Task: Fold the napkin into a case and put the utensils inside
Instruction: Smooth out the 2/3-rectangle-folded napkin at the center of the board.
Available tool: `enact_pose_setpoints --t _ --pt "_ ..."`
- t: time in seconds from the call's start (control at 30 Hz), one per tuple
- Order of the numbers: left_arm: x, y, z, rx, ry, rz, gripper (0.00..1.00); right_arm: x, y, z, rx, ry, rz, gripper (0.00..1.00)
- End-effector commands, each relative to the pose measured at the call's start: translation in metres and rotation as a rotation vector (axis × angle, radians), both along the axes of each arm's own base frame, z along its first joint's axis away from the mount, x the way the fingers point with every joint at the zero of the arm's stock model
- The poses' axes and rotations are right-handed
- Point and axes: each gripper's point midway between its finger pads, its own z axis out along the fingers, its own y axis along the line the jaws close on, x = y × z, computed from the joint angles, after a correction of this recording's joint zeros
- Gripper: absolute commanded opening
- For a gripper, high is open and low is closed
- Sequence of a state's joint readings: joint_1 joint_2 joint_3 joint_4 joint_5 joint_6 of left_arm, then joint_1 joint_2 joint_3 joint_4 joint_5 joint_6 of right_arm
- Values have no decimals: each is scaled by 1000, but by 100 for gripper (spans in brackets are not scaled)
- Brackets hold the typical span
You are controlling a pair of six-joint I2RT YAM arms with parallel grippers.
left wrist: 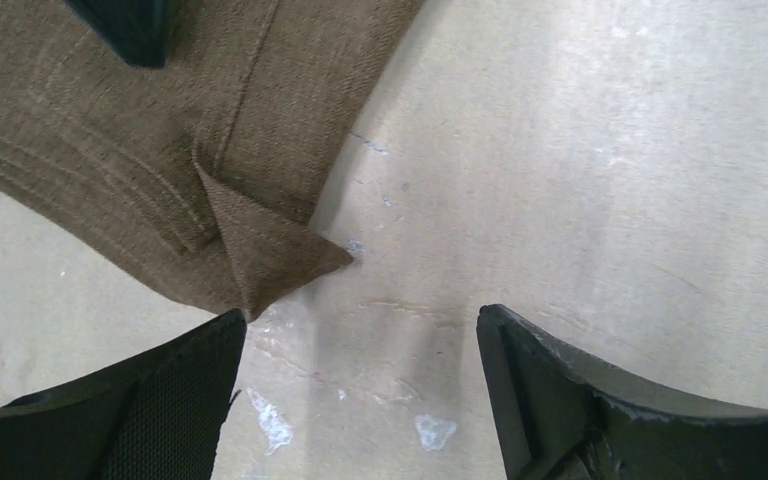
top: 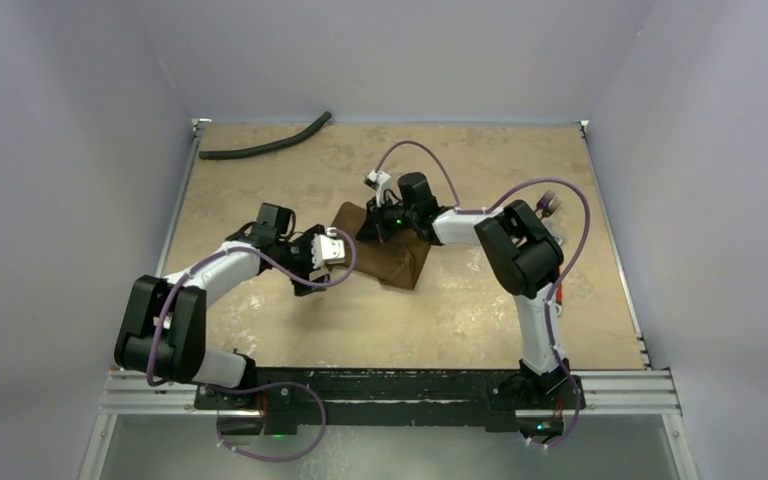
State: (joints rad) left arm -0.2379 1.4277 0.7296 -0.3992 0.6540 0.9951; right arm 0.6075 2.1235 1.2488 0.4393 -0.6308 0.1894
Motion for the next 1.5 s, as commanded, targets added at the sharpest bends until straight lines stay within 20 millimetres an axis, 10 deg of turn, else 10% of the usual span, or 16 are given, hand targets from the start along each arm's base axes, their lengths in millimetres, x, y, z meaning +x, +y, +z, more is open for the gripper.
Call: enact_pose_setpoints --t 0.0,0.33,0.73,1.07,1.47 --pt "24 3 8 49 -127 27 82 15 3 47 100 -3 23 5" --pt "26 -28 6 128 -162 12 74 15 3 18 75 50 32 2" --pt "72 -15 7 269 -256 259 61 9 -3 -5 48 65 19 0" --pt "77 -19 16 275 -265 223 29 5 -5 -13 47 74 23 0" --pt "95 -24 17 285 -293 229 22 2 -5 -9 63 73 24 0"
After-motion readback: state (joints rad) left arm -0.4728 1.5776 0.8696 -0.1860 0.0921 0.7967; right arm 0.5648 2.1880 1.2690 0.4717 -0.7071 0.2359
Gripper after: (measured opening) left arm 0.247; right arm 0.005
